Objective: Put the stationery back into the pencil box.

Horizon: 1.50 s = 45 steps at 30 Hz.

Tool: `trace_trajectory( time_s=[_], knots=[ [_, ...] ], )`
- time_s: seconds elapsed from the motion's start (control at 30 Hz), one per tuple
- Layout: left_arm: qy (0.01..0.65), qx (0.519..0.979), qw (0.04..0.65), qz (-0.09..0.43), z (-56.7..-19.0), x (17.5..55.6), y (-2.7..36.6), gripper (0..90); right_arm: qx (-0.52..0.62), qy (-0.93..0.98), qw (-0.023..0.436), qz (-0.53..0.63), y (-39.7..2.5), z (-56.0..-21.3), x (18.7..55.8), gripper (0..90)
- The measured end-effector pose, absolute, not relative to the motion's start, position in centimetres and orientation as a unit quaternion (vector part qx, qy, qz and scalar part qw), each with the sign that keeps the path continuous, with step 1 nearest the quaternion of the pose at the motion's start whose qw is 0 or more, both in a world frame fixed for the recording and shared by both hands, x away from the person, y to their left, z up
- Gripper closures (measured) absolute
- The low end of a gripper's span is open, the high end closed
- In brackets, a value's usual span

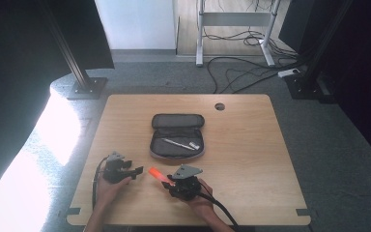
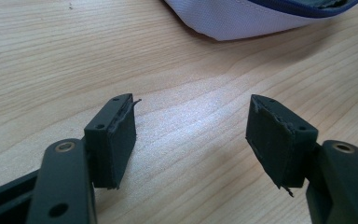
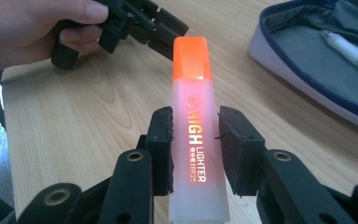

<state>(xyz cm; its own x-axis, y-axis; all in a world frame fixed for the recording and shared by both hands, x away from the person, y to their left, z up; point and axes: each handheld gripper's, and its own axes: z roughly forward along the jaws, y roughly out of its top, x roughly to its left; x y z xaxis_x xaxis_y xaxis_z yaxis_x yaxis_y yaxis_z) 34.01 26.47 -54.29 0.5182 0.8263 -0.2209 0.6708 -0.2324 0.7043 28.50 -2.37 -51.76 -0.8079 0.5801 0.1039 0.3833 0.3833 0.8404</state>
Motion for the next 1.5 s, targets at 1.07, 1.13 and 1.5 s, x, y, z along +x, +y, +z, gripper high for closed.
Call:
trace_trajectory(
  time_s=[1.07,1.13,1.5],
  knots=[
    [0.478,0.781,0.39,0.101,-54.3,34.0,26.4,33.5,0.338,0.791,0.113,0.497,-5.6,-50.5,32.5,65.6],
    [0.478,0.781,0.39,0.101,-54.3,34.0,26.4,33.5,0.337,0.792,0.117,0.496,-5.7,-50.5,32.9,65.6],
    [0.479,0.78,0.39,0.1,-54.3,34.0,26.4,33.5,0.344,0.795,0.124,0.483,-5.7,-50.7,34.8,65.6]
  ],
)
